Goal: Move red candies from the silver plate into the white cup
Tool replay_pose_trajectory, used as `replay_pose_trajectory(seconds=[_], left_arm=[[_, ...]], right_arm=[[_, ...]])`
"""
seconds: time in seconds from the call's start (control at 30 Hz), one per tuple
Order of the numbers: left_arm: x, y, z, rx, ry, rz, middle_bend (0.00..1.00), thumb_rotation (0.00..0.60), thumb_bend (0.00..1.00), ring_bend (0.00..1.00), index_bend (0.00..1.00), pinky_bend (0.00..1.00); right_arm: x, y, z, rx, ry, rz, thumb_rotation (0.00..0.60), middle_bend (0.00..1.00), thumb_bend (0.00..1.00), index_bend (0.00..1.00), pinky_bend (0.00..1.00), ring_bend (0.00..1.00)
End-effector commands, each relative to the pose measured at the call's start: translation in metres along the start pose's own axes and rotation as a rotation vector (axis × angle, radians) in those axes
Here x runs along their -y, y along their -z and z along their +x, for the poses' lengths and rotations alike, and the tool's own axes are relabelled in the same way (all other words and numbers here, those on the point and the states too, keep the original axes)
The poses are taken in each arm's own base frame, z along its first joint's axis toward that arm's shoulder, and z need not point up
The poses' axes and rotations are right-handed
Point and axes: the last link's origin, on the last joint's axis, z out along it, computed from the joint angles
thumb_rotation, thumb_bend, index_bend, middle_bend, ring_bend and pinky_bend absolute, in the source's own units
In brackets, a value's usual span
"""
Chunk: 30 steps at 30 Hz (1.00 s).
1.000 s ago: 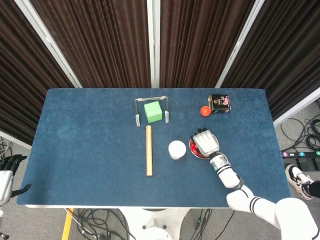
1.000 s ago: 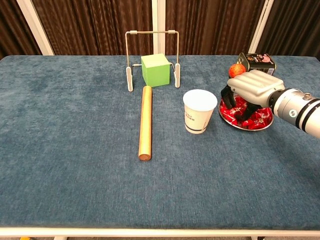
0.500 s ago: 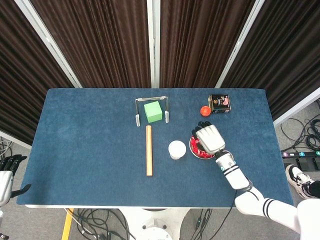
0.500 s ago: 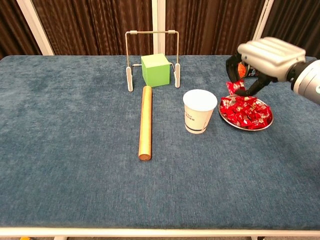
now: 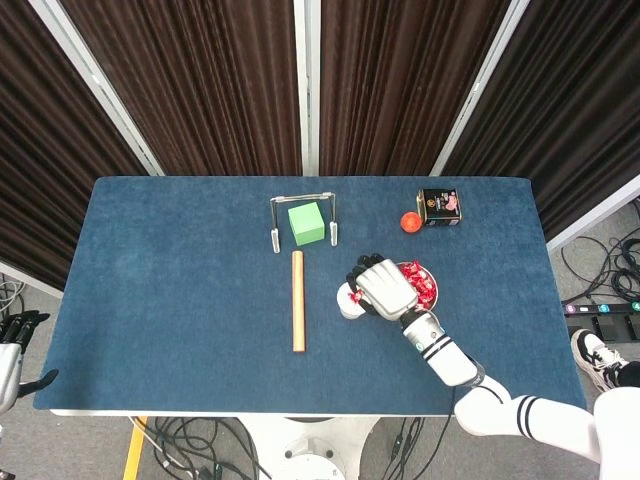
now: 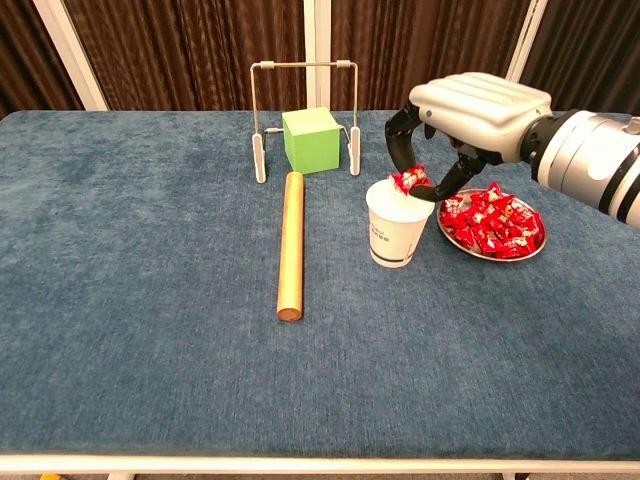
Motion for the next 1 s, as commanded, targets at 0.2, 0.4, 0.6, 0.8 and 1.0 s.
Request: replay_pose_trajectory(seconds=[0.2, 0.4, 0.6, 0.8, 1.0], left_arm=[[0.001, 0.001, 0.0, -0.008, -0.003, 0.004, 0.28, 0.6, 0.0, 0.2, 0.27, 0.21], [-0.001, 0.0, 0.004, -0.017, -0.008, -0.004, 0.28, 0.6, 0.0, 0.2, 0.27, 0.21], [-0.007, -0.001, 0.006, -0.02, -0.006, -0.017, 0.28, 0.6, 0.0, 0.2, 0.27, 0.21], [-0.011, -0.001, 0.006, -0.011, -0.001, -0.02, 0.28, 0.6, 0.0, 0.2, 0.27, 0.21], [-0.007, 0.002, 0.004, 0.001, 0.004, -0.009, 0.28, 0.6, 0.0, 0.2, 0.27, 0.21]], right_arm=[[-0.001, 0.002, 0.006, -0.012, -0.018, -0.012, 0.6, 0.4, 0.17, 0.33, 0.21, 0.17], [-0.03, 0.017, 0.031, -0.103, -0.03, -0.084, 0.6, 0.41, 0.15, 0.33, 0.23, 0.19], [-0.061, 0.034, 0.031, -0.05, 0.058, -0.155, 0.6, 0.47, 0.14, 0.42, 0.73, 0.5], [-0.063, 0.034, 0.006, 0.057, 0.177, -0.138, 0.6, 0.48, 0.13, 0.44, 1.0, 0.81], [-0.056, 0.028, -0.017, 0.099, 0.237, -0.117, 0.6, 0.51, 0.1, 0.43, 1.0, 0.84]])
